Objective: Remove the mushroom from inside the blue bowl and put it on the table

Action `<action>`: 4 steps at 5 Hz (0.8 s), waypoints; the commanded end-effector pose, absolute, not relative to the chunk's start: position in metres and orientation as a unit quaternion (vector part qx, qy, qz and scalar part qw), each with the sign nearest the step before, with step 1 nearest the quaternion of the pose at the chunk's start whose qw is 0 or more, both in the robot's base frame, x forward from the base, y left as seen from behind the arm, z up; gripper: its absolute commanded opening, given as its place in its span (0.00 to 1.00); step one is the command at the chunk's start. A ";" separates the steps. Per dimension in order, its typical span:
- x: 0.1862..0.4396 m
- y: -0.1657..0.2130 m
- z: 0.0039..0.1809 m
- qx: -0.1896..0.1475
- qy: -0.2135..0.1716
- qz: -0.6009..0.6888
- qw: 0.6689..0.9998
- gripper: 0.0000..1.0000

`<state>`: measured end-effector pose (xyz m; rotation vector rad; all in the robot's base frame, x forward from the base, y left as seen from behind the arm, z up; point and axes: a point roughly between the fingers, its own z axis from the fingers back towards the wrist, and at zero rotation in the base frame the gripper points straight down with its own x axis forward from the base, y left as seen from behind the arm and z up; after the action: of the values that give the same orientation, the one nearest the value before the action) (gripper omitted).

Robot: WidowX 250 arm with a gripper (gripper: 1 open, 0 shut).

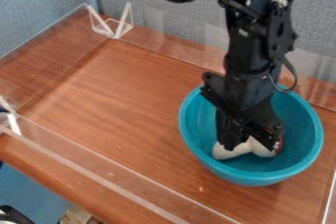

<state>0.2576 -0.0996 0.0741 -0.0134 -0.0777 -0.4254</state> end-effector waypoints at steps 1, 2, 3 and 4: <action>0.261 -0.102 0.094 -0.008 -0.072 -0.217 0.973 0.00; 0.261 -0.102 0.101 -0.007 -0.077 -0.219 0.973 0.00; 0.262 -0.103 0.106 -0.005 -0.080 -0.230 0.970 1.00; 0.263 -0.107 0.103 -0.006 -0.080 -0.239 0.968 1.00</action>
<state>0.2545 -0.1014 0.0852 -0.0030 -0.0904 -0.4739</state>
